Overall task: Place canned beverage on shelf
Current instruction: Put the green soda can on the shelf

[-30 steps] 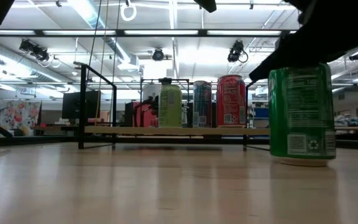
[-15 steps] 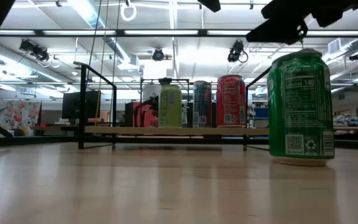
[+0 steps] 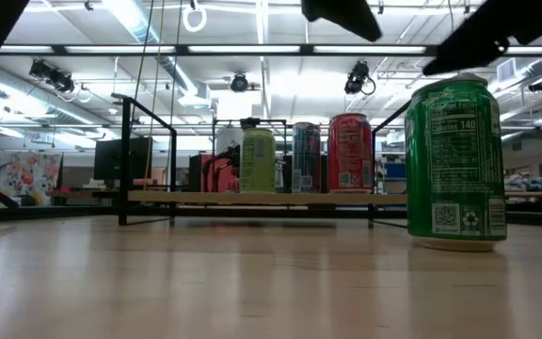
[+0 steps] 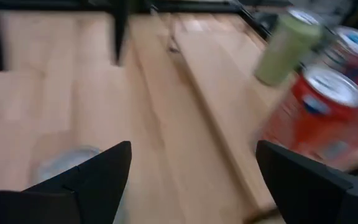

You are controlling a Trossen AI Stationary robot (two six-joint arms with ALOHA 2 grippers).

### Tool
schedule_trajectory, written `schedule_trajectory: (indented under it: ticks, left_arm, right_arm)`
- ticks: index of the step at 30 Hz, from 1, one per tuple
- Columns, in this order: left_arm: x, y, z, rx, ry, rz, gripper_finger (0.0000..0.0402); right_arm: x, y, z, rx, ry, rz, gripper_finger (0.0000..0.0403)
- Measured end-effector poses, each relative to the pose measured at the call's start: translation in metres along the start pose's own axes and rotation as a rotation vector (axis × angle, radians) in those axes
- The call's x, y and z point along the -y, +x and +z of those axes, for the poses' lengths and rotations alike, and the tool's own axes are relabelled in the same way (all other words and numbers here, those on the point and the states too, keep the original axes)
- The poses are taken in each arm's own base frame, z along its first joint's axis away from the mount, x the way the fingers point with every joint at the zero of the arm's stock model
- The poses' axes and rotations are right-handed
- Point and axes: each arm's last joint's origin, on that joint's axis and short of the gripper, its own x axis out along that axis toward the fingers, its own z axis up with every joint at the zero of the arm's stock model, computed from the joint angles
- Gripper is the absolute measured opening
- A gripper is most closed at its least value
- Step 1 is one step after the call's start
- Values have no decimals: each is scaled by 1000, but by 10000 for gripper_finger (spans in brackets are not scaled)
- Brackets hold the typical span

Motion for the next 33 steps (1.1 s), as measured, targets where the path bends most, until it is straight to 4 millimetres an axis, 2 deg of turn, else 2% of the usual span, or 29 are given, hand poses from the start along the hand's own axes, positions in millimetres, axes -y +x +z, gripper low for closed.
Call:
schedule_trajectory:
  ticks: [9, 16, 23, 27, 33]
  left_arm:
    - [-7, 39, 1, 195, -55, 8, 346]
    - [-10, 63, -9, 257, -102, 5, 350]
    - [-6, 65, -7, 297, -114, -66, 396]
    - [-7, 65, -7, 305, -96, -35, 395]
    - [-5, 80, -11, 283, -91, -30, 394]
  right_arm:
    - [11, -8, -13, -42, 28, -117, 356]
    - [12, -10, -17, -47, 31, -141, 356]
    - [12, -11, -17, -36, 34, -147, 356]
    - [12, -11, -17, -36, 34, -148, 356]
    - [12, -11, -17, -35, 35, -147, 356]
